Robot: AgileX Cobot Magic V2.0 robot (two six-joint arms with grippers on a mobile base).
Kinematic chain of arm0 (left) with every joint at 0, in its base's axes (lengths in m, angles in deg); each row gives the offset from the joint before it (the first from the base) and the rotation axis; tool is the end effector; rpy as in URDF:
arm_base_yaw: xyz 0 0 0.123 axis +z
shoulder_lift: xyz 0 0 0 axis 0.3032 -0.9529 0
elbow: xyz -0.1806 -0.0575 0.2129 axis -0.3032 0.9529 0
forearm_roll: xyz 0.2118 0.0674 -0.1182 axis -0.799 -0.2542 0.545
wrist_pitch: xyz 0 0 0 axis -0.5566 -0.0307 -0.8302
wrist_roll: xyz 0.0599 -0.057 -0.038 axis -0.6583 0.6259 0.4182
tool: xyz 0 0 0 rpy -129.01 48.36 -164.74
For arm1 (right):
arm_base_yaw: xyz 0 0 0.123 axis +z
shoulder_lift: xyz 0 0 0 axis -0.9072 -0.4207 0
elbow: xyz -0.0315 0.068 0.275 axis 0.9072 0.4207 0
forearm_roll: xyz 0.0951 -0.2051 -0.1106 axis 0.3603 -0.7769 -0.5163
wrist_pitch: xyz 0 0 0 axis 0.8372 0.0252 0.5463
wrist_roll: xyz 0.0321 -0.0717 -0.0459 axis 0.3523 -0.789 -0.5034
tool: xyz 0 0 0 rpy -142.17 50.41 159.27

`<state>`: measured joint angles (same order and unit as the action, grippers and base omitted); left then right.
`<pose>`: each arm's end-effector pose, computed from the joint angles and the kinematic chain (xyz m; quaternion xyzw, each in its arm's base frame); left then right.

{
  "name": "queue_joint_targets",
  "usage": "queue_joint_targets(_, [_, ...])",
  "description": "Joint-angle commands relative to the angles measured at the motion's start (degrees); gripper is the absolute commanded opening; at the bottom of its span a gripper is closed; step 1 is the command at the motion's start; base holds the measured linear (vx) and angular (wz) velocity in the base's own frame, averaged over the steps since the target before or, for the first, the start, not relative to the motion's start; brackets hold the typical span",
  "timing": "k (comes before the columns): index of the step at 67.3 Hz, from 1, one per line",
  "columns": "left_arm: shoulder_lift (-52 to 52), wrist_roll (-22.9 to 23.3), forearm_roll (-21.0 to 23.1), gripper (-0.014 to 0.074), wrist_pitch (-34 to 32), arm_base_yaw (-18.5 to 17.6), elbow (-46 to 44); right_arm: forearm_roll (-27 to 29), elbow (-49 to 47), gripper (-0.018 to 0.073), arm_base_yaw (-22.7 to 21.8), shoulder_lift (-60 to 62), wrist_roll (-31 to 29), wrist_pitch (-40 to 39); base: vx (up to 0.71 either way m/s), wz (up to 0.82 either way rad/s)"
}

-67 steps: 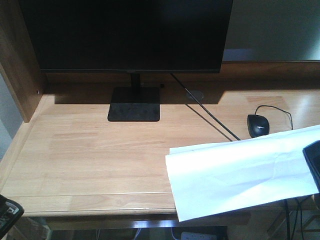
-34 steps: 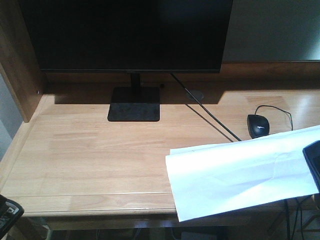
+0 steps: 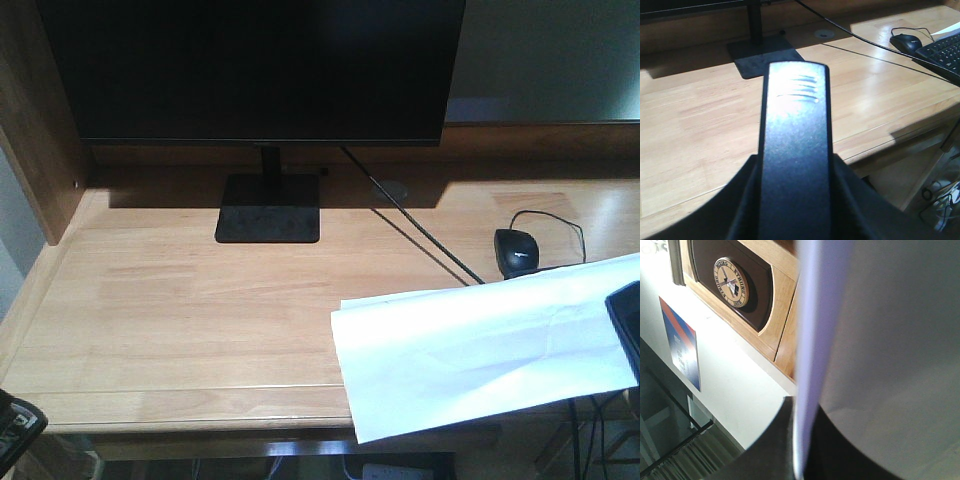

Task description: Grab stapler and paper to desk for stapling

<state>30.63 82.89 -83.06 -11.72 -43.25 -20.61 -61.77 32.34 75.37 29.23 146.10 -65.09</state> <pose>0.0394 -0.0177 0.2725 0.1620 0.8207 -0.1292 0.5324 0.0868 0.0476 0.2467 0.1152 0.4997 0.6205 0.5933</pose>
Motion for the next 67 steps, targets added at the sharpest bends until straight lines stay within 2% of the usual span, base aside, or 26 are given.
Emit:
queue_joint_targets(1, [-0.53, 0.06, -1.05, -0.0006, -7.29, 0.05, -1.86, 0.84, 1.43, -0.0001, -0.01, -0.05, -0.40, -10.30, 0.00, 0.00])
queue_joint_targets(39, [-2.01, 0.02, 0.00, -0.0006, -11.43, 0.05, -2.39, 0.84, 1.43, -0.0001, -0.01, -0.05, -0.40, -10.30, 0.00, 0.00])
queue_joint_targets(46, [-6.11, -1.42, -0.05, -0.0006, -12.85, 0.05, -4.92, 0.84, 1.43, -0.0001, -0.01, -0.05, -0.40, -10.30, 0.00, 0.00])
queue_joint_targets(63, [-21.00, -1.56, -0.05, -0.0006, -16.54, 0.05, -13.30, 0.84, 1.43, -0.0001, -0.01, -0.05, -0.40, -10.30, 0.00, 0.00])
queue_joint_targets(67, [-25.61, -3.59, -0.05, -0.0006, -16.54, 0.05, -15.34, 0.84, 1.43, -0.0001, -0.01, -0.05, -0.40, -10.30, 0.00, 0.00])
